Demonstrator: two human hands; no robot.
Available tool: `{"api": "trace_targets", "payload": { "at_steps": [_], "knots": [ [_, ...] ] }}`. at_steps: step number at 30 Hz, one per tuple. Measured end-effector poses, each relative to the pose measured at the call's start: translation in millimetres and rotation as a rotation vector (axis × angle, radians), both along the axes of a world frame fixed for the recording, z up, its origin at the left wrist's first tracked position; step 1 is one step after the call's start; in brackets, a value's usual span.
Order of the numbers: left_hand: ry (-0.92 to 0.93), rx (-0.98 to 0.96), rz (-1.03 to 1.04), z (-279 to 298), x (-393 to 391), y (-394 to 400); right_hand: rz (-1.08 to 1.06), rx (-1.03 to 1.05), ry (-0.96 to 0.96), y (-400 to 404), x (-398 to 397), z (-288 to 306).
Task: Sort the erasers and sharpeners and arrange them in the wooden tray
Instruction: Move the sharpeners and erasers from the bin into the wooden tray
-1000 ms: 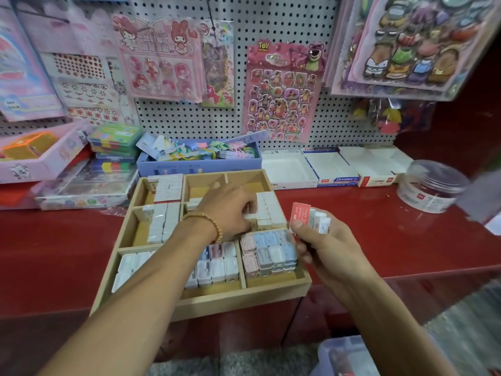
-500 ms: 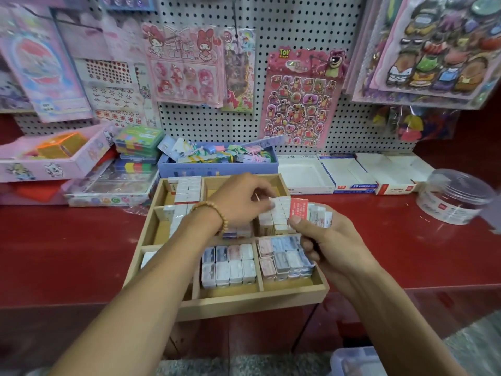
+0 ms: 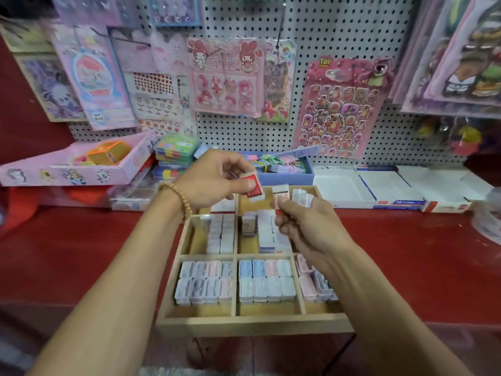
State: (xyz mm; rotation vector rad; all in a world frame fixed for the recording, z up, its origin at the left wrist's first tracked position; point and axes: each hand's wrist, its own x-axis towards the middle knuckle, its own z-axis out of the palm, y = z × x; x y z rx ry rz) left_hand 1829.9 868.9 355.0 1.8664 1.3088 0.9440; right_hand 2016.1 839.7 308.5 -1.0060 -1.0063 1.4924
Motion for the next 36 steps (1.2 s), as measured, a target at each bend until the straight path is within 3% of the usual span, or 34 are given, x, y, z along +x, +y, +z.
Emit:
{"api": "trace_targets", "payload": {
  "at_steps": [4, 10, 15, 25, 31, 33, 36],
  "knots": [
    [0.184, 0.047, 0.151, -2.8, -47.6, 28.5, -0.039, -0.033, 0.014, 12.8, -10.4, -5.6],
    [0.524, -0.038, 0.27, -34.3, -80.8, 70.9, -0.069, -0.027, -0.104, 29.0, -17.6, -13.4],
    [0.551, -0.025, 0.313, -63.6, -77.5, 91.8, -0.074, 0.002, -0.089, 35.5, -21.7, -14.3],
    [0.897, 0.215, 0.333, -77.2, -62.8, 94.7, -0.02, -0.03, -0.081, 42.3, -31.2, -24.2],
    [0.929, 0.115, 0.25, -62.9, -64.4, 85.0, 0.002, 0.019, -0.172, 35.3, -29.2, -19.9],
    [0.794, 0.169, 0.266, -53.3, -58.2, 72.9, 0.006, 0.04, -0.215, 34.1, -28.0, -17.6],
    [0.161, -0.002, 0.105, -36.1, -41.0, 46.2, 0.012, 0.061, -0.319, 34.0, -31.0, -16.8]
  ]
}}
